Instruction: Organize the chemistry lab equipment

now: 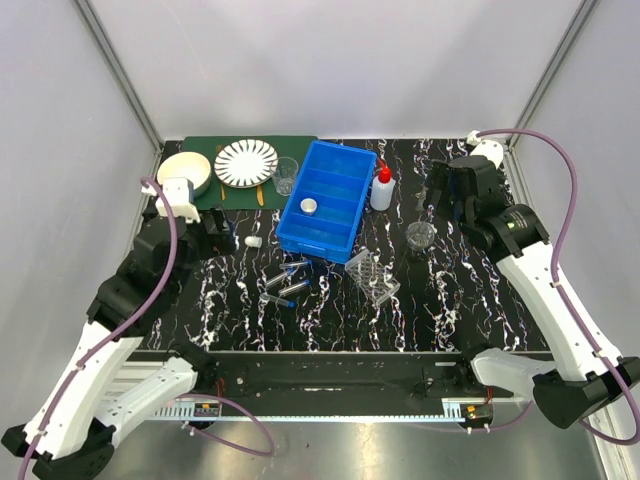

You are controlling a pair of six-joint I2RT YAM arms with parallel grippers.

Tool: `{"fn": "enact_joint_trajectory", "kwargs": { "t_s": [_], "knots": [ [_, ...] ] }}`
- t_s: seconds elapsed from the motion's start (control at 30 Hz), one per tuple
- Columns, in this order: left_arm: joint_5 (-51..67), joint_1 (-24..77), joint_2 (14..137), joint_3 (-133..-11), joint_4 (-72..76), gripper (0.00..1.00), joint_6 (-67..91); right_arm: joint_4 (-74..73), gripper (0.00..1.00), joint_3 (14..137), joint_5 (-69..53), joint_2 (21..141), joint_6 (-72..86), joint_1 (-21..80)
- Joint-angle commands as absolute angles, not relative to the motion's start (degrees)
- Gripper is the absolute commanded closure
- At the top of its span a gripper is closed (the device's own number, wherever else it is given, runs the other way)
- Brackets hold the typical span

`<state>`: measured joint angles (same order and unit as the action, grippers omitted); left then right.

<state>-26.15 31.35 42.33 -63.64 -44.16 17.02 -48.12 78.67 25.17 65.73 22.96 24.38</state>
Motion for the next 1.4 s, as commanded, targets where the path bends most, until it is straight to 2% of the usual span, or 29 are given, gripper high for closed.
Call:
{"fn": "enact_joint_trajectory", "kwargs": {
  "t_s": [0.0, 0.2, 0.33, 0.5, 0.73, 0.8, 1.07, 1.23, 1.37],
  "knots": [
    [-28.12, 31.29, 41.22, -67.41, -45.61, 0.01, 17.93, -47.55, 0.00, 81.03, 26.29, 64.51, 23.47, 24.43],
    [-27.96, 31.29, 41.74, -68.02, -46.14, 0.01, 12.93, -47.02, 0.00, 79.28, 23.12, 62.58, 22.15, 24.43],
    [-13.22, 32.16, 46.66, -70.14, -48.86, 0.01, 9.06, -47.11, 0.00, 79.54, 20.13, 62.84, 21.36, 24.43],
    [-12.75, 39.88, 49.83, -66.98, -51.23, 0.01, 8.17, -47.63, 0.00, 78.49, 15.83, 63.19, 21.36, 24.43],
    [-12.84, 45.35, 55.45, -60.40, -55.98, 0.01, 16.50, -46.15, 0.00, 72.26, 10.81, 63.37, 22.41, 24.43],
    [-12.39, 46.57, 56.51, -58.46, -55.99, 0.04, 18.19, -44.75, 0.00, 71.02, 9.32, 63.28, 22.85, 24.52],
    [-14.50, 48.25, 68.98, -62.92, -58.18, 0.17, 20.75, -42.89, 0.00, 67.77, 5.45, 62.84, 23.03, 24.52],
    [-15.63, 49.91, 79.78, -67.41, -61.52, 0.18, 15.22, -41.31, 0.00, 65.40, 2.55, 61.79, 23.55, 24.52],
    [-16.95, 54.13, 86.12, -69.96, -60.47, 0.14, 12.49, -40.52, 0.00, 63.64, 1.94, 61.70, 23.29, 24.52]
  ]
}}
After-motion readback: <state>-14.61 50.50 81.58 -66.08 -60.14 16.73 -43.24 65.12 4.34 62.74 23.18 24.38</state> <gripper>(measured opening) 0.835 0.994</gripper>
